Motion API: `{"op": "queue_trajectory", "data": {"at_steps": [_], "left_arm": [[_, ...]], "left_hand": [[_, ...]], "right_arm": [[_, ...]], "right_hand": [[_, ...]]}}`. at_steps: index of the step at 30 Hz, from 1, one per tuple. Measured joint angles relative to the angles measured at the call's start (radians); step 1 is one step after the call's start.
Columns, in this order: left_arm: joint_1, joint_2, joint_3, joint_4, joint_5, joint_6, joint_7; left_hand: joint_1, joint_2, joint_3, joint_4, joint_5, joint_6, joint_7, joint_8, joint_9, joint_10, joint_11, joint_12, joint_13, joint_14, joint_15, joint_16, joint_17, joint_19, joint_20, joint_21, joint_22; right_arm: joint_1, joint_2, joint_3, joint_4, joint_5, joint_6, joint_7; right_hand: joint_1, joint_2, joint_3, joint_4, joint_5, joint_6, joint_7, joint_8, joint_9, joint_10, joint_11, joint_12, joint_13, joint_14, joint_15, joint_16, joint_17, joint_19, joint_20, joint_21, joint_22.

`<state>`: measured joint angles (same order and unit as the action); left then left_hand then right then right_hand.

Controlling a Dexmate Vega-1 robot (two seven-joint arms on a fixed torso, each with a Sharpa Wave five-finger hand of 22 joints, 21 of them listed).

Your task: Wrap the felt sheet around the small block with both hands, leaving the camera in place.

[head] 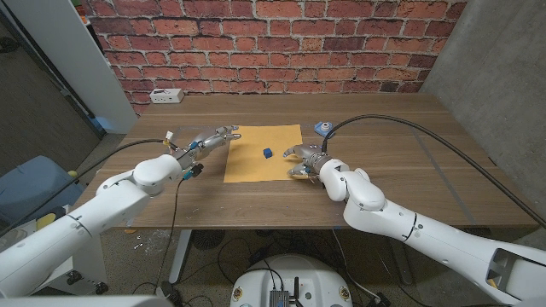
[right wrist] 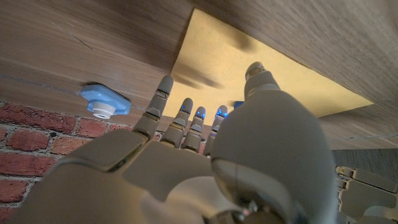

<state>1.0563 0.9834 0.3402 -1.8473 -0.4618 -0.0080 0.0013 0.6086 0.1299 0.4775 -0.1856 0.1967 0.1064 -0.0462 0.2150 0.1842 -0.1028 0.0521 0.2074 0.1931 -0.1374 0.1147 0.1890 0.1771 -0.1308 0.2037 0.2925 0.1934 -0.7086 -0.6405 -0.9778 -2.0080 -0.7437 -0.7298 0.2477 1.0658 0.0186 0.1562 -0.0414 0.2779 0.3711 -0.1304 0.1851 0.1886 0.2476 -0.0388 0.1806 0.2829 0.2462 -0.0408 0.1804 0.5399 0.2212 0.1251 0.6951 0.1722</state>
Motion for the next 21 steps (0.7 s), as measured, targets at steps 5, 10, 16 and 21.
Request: {"op": "queue_trajectory", "data": {"at_steps": [5,10,16,21], "left_arm": [[0.010,0.063,-0.003,-0.081,0.078,0.171,0.041],[-0.004,0.123,0.010,-0.164,0.113,0.289,0.027],[-0.029,0.174,0.033,-0.243,0.137,0.378,0.010],[-0.063,0.206,0.063,-0.305,0.187,0.522,-0.021]], "left_hand": [[0.098,0.002,0.039,-0.001,0.000,0.000,0.000,0.000,0.005,-0.026,0.014,0.000,0.002,-0.030,-0.003,-0.012,0.002,-0.040,-0.004,-0.036,0.000],[0.173,-0.012,0.050,0.008,0.000,-0.004,-0.004,0.000,0.009,-0.065,0.021,-0.012,0.005,-0.034,0.034,-0.020,0.001,-0.040,-0.004,-0.076,0.000],[0.198,-0.011,0.050,0.009,-0.005,-0.021,-0.029,-0.004,0.009,-0.065,0.021,-0.012,0.005,-0.034,0.048,-0.020,0.000,-0.043,0.000,-0.082,0.005],[0.206,-0.010,0.050,0.009,-0.005,-0.020,-0.040,-0.004,0.009,-0.065,0.021,-0.012,0.005,-0.039,0.053,-0.020,0.000,-0.045,0.002,-0.082,0.005]], "right_arm": [[-0.023,-0.025,-0.011,-0.036,-0.021,-0.026,0.025],[-0.030,-0.032,-0.021,-0.049,-0.045,-0.053,0.046],[-0.035,-0.033,-0.029,-0.055,-0.084,-0.083,0.061],[-0.044,-0.029,-0.043,-0.048,-0.115,-0.092,0.062]], "right_hand": [[0.000,0.000,0.000,-0.008,0.000,-0.013,0.004,-0.004,0.000,-0.016,0.002,0.000,0.000,-0.013,0.002,-0.003,-0.007,-0.005,-0.005,-0.007,0.000],[0.007,0.007,0.005,-0.013,0.008,-0.016,0.005,-0.004,0.000,-0.021,-0.004,0.000,-0.005,-0.024,0.002,-0.003,-0.012,-0.009,-0.009,-0.015,0.000],[0.042,0.019,0.025,-0.033,0.013,-0.024,-0.003,-0.004,0.000,-0.035,-0.018,0.000,-0.009,-0.025,0.003,0.001,-0.021,-0.014,-0.015,-0.023,0.000],[0.065,0.028,0.038,-0.045,0.015,-0.021,-0.015,-0.003,0.000,-0.037,-0.020,0.000,-0.011,-0.025,0.003,0.007,-0.026,-0.005,-0.024,-0.023,0.000]]}}
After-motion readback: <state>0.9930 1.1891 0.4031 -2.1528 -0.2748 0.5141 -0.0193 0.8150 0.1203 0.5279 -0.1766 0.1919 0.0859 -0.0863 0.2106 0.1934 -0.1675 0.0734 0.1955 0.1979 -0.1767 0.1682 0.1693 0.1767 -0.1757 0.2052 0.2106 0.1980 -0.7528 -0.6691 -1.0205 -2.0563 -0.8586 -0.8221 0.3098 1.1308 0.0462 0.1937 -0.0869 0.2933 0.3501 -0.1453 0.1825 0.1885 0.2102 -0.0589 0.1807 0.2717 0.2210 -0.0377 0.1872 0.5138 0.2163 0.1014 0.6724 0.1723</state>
